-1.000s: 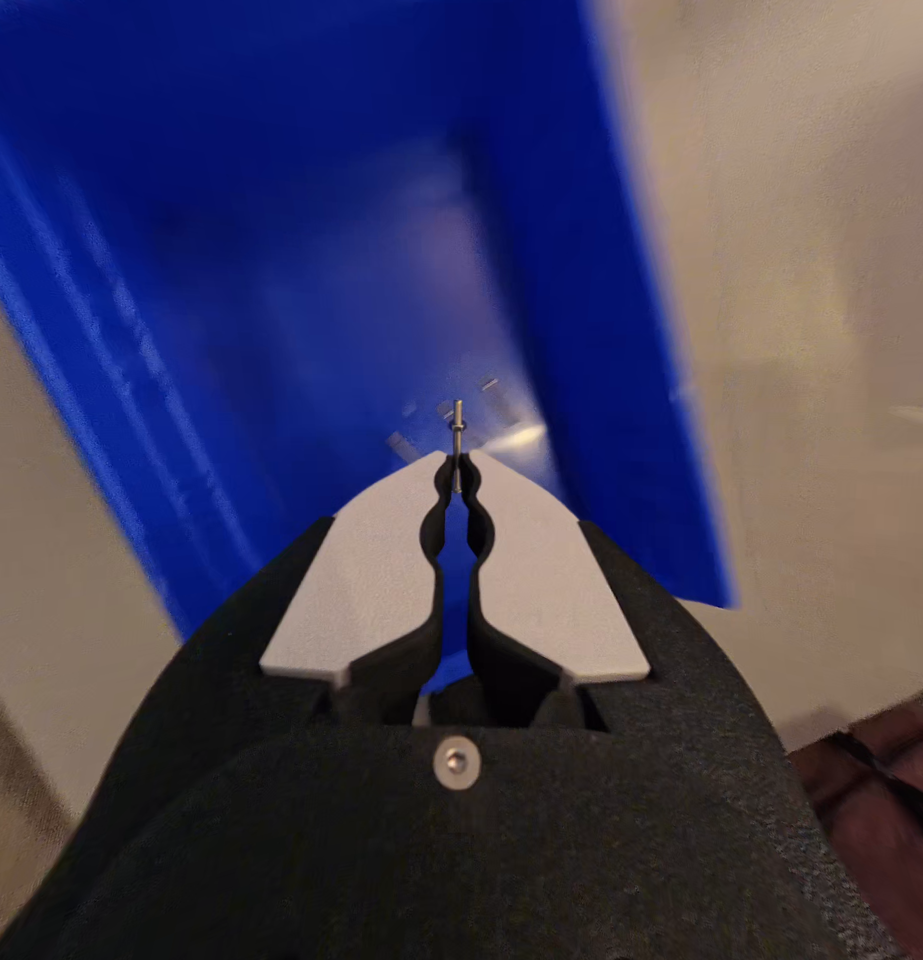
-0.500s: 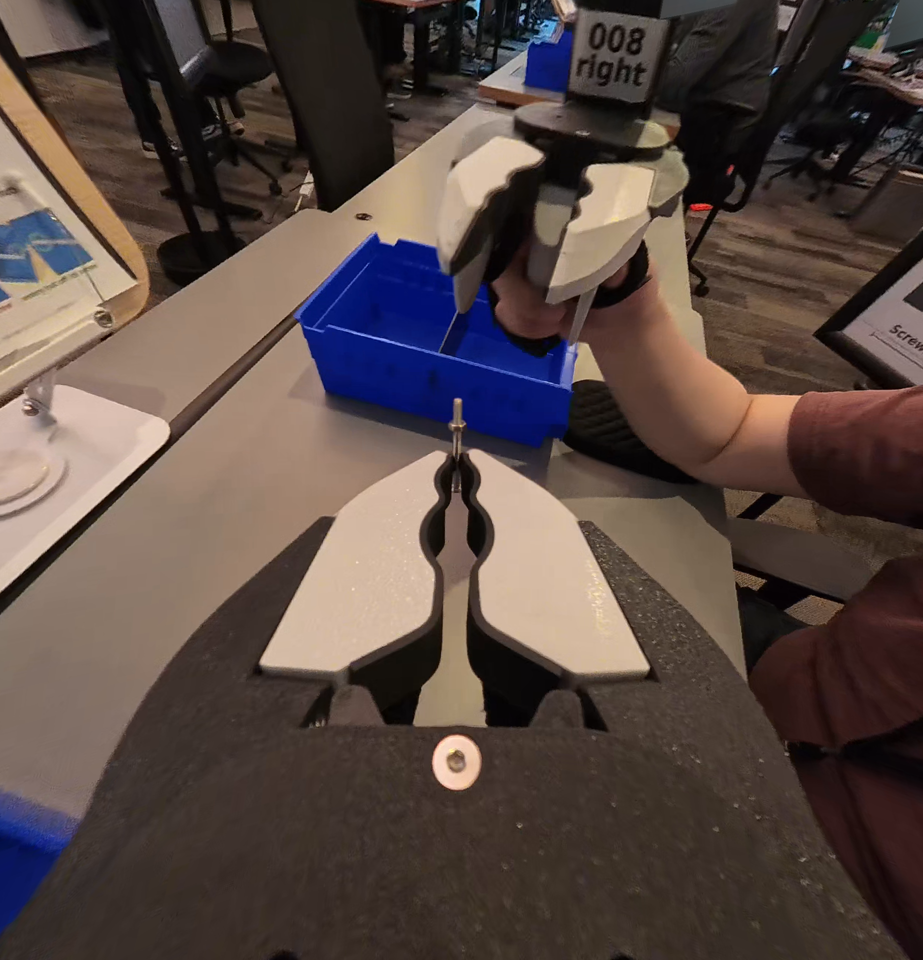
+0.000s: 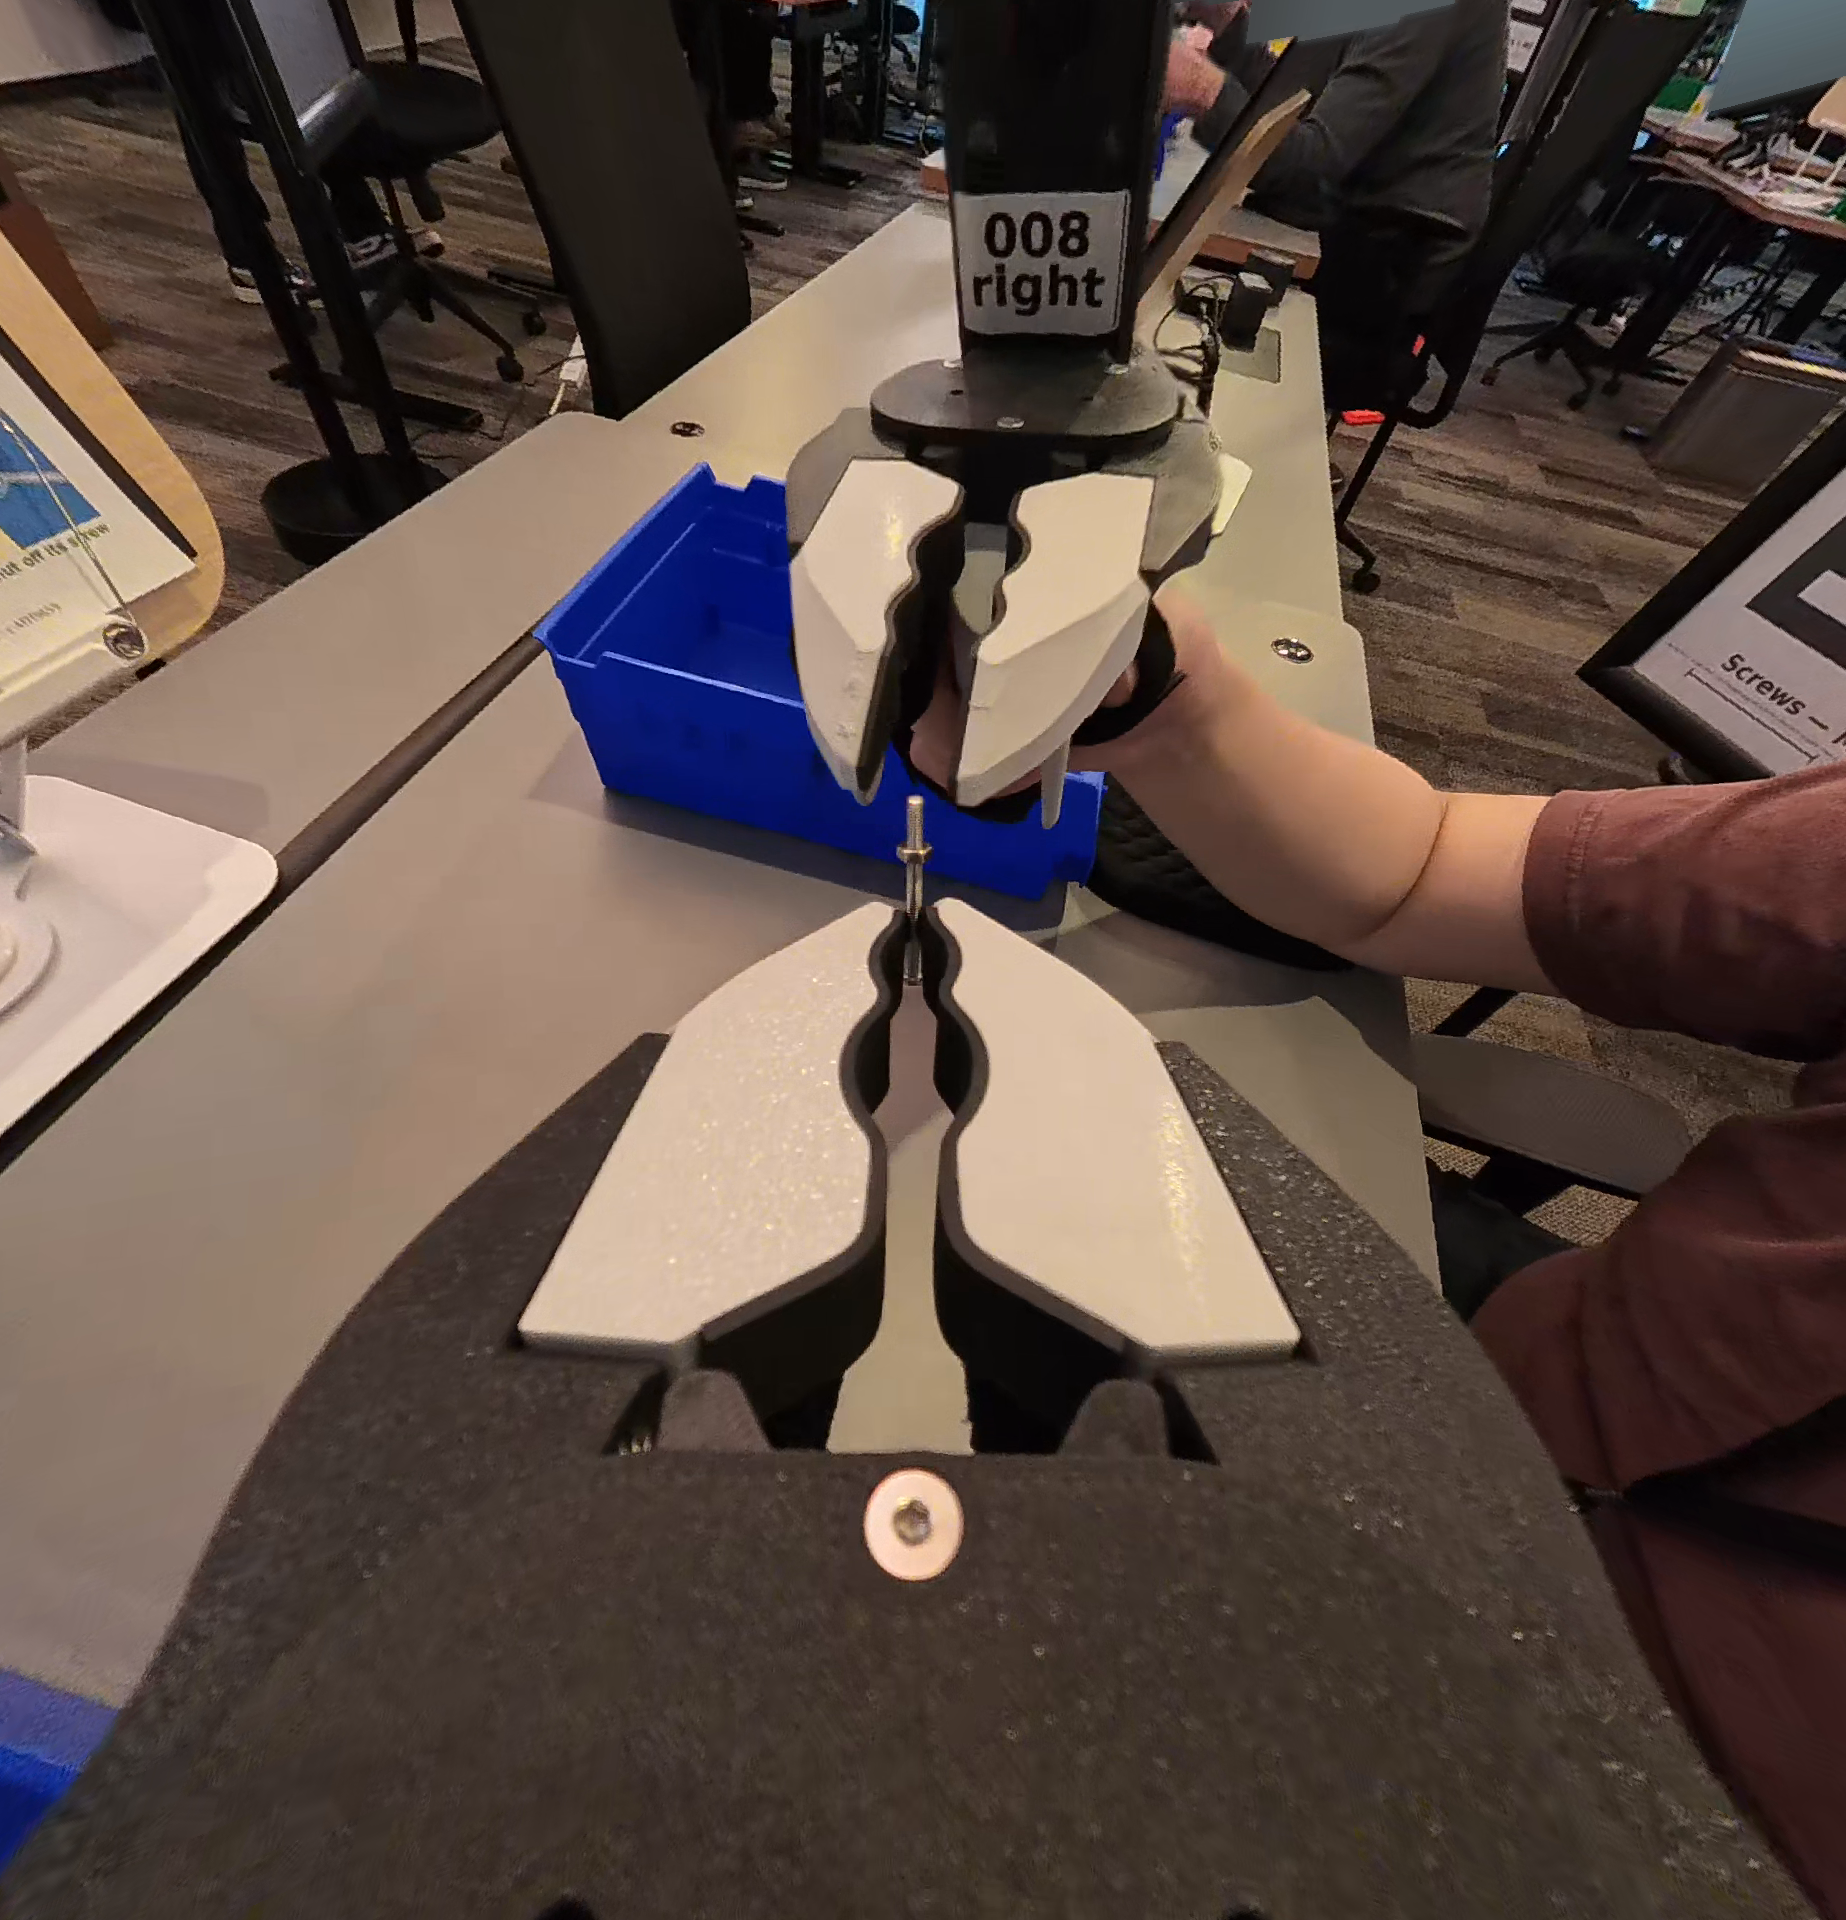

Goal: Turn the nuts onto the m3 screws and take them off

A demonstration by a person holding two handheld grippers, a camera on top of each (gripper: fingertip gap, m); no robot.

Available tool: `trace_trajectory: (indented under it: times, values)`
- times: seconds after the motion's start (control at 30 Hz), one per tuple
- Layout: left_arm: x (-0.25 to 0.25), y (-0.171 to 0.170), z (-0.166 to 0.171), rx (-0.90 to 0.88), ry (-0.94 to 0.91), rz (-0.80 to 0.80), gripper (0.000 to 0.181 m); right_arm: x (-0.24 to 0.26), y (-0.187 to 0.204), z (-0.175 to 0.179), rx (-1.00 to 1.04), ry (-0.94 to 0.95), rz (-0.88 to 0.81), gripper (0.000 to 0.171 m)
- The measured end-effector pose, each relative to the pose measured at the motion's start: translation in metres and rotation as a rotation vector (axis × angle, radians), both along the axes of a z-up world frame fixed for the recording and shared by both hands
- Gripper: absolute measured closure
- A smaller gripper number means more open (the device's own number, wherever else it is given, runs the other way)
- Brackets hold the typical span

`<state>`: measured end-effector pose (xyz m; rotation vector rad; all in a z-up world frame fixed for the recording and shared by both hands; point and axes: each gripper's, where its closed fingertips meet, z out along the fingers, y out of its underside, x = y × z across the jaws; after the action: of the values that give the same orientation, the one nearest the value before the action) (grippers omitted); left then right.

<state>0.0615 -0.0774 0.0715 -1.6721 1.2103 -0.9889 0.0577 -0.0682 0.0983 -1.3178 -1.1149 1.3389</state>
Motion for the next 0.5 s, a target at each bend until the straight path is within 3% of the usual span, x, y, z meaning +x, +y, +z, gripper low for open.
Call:
trace_trajectory:
  times: [0.5]
  values:
    - [0.0033,-0.0052,-0.0060,-0.013,0.024,-0.023,0.179,-0.0042,-0.0074,-0.0093,-0.045,-0.027,0.084,0.168]
